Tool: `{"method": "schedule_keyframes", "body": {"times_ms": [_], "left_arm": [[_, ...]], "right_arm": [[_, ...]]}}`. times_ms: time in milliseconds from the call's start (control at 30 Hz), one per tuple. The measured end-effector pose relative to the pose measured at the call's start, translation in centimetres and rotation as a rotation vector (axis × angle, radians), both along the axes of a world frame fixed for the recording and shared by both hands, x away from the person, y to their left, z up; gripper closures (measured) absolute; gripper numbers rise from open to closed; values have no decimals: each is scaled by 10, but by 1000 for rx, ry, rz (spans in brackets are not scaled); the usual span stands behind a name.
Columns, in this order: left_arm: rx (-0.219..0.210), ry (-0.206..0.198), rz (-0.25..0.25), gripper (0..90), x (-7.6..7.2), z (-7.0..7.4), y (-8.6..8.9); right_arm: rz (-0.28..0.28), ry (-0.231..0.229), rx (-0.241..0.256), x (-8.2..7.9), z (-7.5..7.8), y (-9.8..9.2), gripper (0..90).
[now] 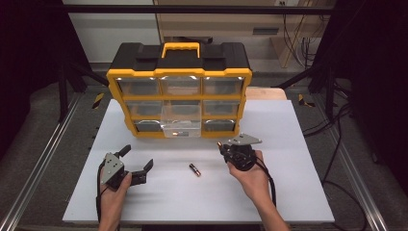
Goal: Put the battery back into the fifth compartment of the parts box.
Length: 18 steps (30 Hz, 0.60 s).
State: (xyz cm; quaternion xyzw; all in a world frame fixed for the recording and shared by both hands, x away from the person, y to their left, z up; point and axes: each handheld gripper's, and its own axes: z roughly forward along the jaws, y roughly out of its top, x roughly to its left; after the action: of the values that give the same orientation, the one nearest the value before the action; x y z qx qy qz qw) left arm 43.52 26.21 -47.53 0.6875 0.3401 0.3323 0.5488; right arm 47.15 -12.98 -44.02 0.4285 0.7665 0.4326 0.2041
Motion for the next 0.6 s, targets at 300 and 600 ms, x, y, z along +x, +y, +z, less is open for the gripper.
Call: {"method": "schedule_keyframes", "body": {"times_ms": [300,600], "left_arm": [[3,1,1,13,-1,0,0],[0,-1,5,13,-1,0,2]], "right_arm": [[3,-82,31,3,46,-13,770],[27,-144,44,10,100,-8,770]]}}
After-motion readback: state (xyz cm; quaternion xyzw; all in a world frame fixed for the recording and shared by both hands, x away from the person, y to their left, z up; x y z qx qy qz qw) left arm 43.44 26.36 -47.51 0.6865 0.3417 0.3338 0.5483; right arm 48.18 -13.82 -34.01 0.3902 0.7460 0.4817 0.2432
